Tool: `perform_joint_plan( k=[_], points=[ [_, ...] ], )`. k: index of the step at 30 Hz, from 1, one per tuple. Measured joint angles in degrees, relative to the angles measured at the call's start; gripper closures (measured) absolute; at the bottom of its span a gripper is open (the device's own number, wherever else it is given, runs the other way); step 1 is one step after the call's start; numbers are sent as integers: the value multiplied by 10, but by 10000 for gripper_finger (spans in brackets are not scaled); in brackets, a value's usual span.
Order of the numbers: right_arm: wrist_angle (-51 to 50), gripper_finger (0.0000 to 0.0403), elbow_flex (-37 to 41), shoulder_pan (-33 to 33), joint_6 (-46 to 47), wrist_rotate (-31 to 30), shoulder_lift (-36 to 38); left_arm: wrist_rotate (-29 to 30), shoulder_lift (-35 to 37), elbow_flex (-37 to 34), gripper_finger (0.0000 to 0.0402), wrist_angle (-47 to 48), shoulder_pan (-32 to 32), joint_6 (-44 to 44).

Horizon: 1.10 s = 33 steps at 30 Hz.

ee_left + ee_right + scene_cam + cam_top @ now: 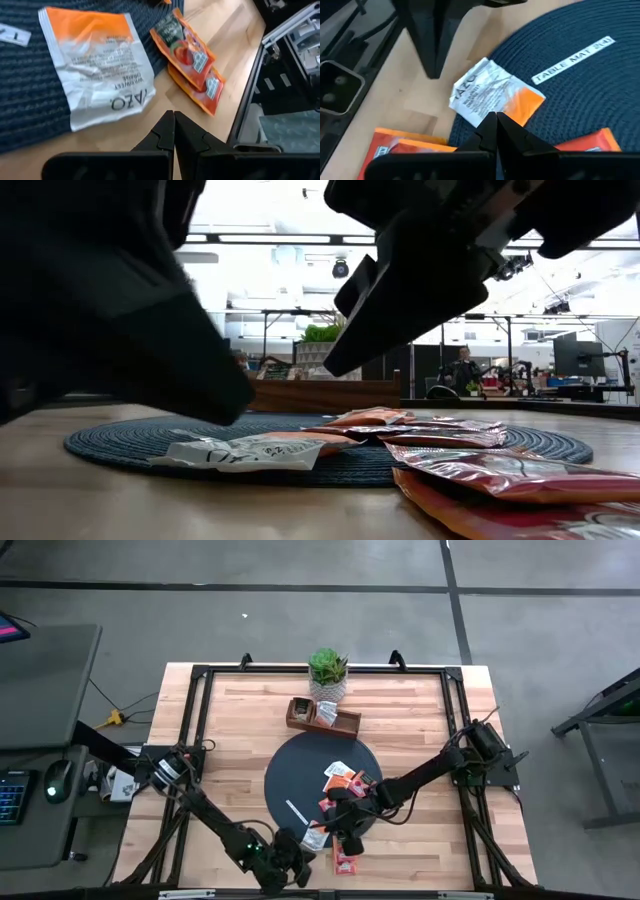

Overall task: Pick & Place Tea
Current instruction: Put the white tea bag into the middle section of the wooden organizer

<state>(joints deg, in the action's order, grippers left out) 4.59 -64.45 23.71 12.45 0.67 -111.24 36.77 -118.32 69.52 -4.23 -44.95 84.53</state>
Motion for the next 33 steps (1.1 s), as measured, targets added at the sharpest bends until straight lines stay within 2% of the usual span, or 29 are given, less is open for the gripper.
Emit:
perform_joint_plan(
  k=[8,17,27,33],
  points=[
    [15,403,0,-14,-24,30,-14,2,0,0,402,49,0,28],
    [30,403,0,-20,-17,52,-49,0,0,0,402,55,0,30],
    [28,403,0,-14,27,46,-51,0,1,0,402,117,4,93],
    [30,403,0,7,58,26,-51,-3,2,0,401,126,17,98]
  ],
)
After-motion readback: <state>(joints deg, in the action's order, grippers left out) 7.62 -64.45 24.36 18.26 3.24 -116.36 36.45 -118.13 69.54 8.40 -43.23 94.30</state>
